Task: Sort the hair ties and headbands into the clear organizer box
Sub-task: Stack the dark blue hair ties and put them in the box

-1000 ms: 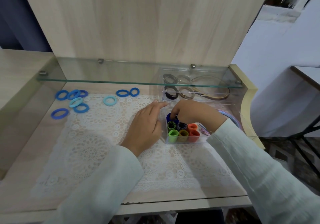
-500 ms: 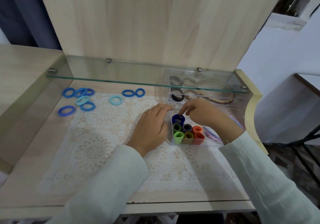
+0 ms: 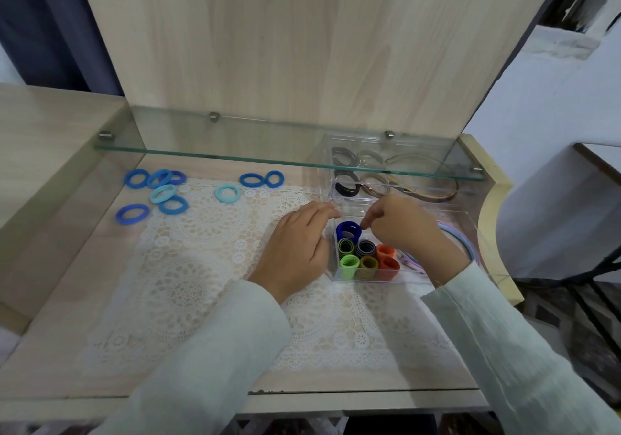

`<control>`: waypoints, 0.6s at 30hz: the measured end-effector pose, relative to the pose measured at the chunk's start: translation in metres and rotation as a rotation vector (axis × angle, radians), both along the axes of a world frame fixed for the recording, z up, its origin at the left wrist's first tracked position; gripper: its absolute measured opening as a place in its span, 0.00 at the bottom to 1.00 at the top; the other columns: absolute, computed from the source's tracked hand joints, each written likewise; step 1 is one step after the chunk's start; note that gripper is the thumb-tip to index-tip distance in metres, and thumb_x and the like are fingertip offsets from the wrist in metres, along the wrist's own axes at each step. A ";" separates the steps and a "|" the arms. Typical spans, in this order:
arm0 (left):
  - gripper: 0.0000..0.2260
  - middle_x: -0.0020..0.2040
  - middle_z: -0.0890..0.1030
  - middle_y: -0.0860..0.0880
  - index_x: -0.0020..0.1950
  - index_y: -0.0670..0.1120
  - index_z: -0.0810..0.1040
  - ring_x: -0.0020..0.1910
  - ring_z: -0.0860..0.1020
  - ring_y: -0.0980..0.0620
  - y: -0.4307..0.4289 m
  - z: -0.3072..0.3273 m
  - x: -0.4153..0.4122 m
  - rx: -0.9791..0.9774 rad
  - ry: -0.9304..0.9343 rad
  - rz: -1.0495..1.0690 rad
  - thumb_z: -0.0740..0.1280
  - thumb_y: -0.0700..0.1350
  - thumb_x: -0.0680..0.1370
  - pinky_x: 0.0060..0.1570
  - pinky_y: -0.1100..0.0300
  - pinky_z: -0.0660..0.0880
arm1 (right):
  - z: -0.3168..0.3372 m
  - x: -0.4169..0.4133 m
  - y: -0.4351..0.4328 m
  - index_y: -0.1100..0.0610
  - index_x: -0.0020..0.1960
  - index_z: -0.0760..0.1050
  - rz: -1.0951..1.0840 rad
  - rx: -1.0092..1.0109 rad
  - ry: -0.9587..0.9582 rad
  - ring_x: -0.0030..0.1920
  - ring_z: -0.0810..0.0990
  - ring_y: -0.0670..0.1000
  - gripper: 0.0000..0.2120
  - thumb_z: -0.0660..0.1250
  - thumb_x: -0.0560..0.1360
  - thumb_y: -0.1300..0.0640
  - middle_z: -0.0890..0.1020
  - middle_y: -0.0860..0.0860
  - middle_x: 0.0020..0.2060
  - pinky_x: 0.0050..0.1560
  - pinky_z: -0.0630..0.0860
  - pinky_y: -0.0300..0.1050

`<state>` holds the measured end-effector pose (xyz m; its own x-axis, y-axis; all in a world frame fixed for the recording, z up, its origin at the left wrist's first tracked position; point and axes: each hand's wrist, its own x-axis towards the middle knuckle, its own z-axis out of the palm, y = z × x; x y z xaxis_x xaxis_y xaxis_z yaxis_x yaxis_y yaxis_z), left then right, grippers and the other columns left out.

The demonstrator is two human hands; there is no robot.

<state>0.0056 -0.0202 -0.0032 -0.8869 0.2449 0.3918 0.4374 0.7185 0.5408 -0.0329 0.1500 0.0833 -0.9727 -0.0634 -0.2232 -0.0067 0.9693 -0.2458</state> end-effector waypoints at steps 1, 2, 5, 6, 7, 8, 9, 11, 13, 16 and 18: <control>0.23 0.69 0.74 0.52 0.67 0.49 0.74 0.72 0.66 0.54 0.000 0.000 0.000 0.003 0.002 0.001 0.53 0.42 0.74 0.71 0.56 0.60 | 0.000 0.000 0.000 0.46 0.50 0.82 0.000 0.002 -0.001 0.51 0.80 0.52 0.14 0.61 0.76 0.61 0.81 0.50 0.55 0.54 0.79 0.52; 0.22 0.69 0.74 0.52 0.67 0.49 0.74 0.72 0.66 0.53 0.000 0.000 0.000 0.007 0.006 0.001 0.54 0.42 0.74 0.71 0.56 0.60 | 0.000 0.000 0.000 0.47 0.50 0.82 0.001 0.003 0.000 0.51 0.80 0.52 0.14 0.61 0.76 0.61 0.81 0.50 0.55 0.54 0.79 0.51; 0.23 0.68 0.74 0.52 0.66 0.48 0.74 0.71 0.67 0.53 0.001 0.001 0.001 0.015 0.008 0.000 0.52 0.43 0.74 0.71 0.54 0.62 | 0.001 0.000 0.000 0.46 0.50 0.82 0.002 0.003 0.002 0.52 0.79 0.52 0.15 0.61 0.76 0.62 0.81 0.51 0.56 0.55 0.79 0.52; 0.24 0.68 0.74 0.52 0.66 0.48 0.74 0.71 0.67 0.53 0.001 0.002 0.001 0.017 0.007 -0.001 0.50 0.45 0.74 0.71 0.54 0.62 | 0.001 0.001 0.001 0.46 0.49 0.82 -0.002 0.000 0.005 0.51 0.80 0.52 0.15 0.61 0.76 0.62 0.81 0.51 0.56 0.54 0.79 0.52; 0.25 0.68 0.74 0.52 0.66 0.48 0.74 0.71 0.67 0.54 0.001 0.002 0.001 0.016 0.005 -0.002 0.49 0.46 0.73 0.71 0.55 0.62 | 0.000 0.001 0.001 0.46 0.49 0.82 -0.006 -0.003 0.008 0.50 0.80 0.52 0.15 0.60 0.76 0.61 0.81 0.50 0.55 0.54 0.79 0.52; 0.25 0.69 0.74 0.52 0.67 0.48 0.74 0.71 0.67 0.54 0.001 0.003 0.002 0.012 0.003 -0.004 0.48 0.47 0.73 0.71 0.55 0.61 | -0.001 0.002 0.001 0.46 0.48 0.82 -0.008 -0.008 0.009 0.49 0.80 0.52 0.15 0.60 0.76 0.61 0.81 0.50 0.55 0.53 0.79 0.52; 0.26 0.69 0.74 0.52 0.67 0.49 0.74 0.71 0.67 0.54 0.001 0.003 0.002 0.006 -0.001 -0.006 0.48 0.48 0.73 0.71 0.56 0.60 | -0.001 0.003 0.002 0.45 0.48 0.82 -0.011 -0.017 0.007 0.49 0.80 0.52 0.15 0.60 0.77 0.61 0.81 0.50 0.54 0.53 0.80 0.52; 0.24 0.70 0.73 0.53 0.67 0.49 0.73 0.72 0.66 0.54 0.000 0.003 0.001 -0.007 -0.007 -0.010 0.49 0.47 0.74 0.71 0.58 0.58 | -0.004 0.004 0.002 0.45 0.48 0.81 -0.022 -0.040 0.005 0.48 0.80 0.52 0.15 0.60 0.77 0.62 0.81 0.50 0.53 0.52 0.80 0.52; 0.23 0.70 0.73 0.53 0.67 0.49 0.74 0.73 0.66 0.54 0.001 0.002 0.001 -0.011 -0.011 -0.014 0.52 0.45 0.75 0.71 0.58 0.58 | -0.005 0.004 0.004 0.45 0.46 0.81 -0.039 -0.053 0.010 0.47 0.80 0.51 0.16 0.60 0.77 0.63 0.81 0.50 0.52 0.51 0.80 0.52; 0.22 0.70 0.73 0.53 0.67 0.48 0.74 0.72 0.66 0.54 0.000 0.002 0.002 -0.009 -0.006 -0.022 0.53 0.44 0.74 0.71 0.56 0.60 | -0.007 0.003 0.006 0.43 0.42 0.78 -0.064 -0.065 0.024 0.46 0.80 0.51 0.16 0.60 0.75 0.63 0.81 0.50 0.52 0.50 0.81 0.52; 0.22 0.70 0.73 0.53 0.67 0.49 0.74 0.73 0.65 0.54 0.000 0.002 0.001 -0.016 -0.010 -0.021 0.53 0.44 0.75 0.71 0.58 0.58 | -0.008 0.003 0.006 0.42 0.42 0.78 -0.069 -0.064 0.025 0.46 0.80 0.51 0.17 0.60 0.75 0.64 0.81 0.50 0.53 0.50 0.81 0.53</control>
<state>0.0069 -0.0202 -0.0013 -0.8854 0.2691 0.3789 0.4467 0.7178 0.5340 -0.0296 0.1562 0.0756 -0.9805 -0.0098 -0.1965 0.0522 0.9500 -0.3079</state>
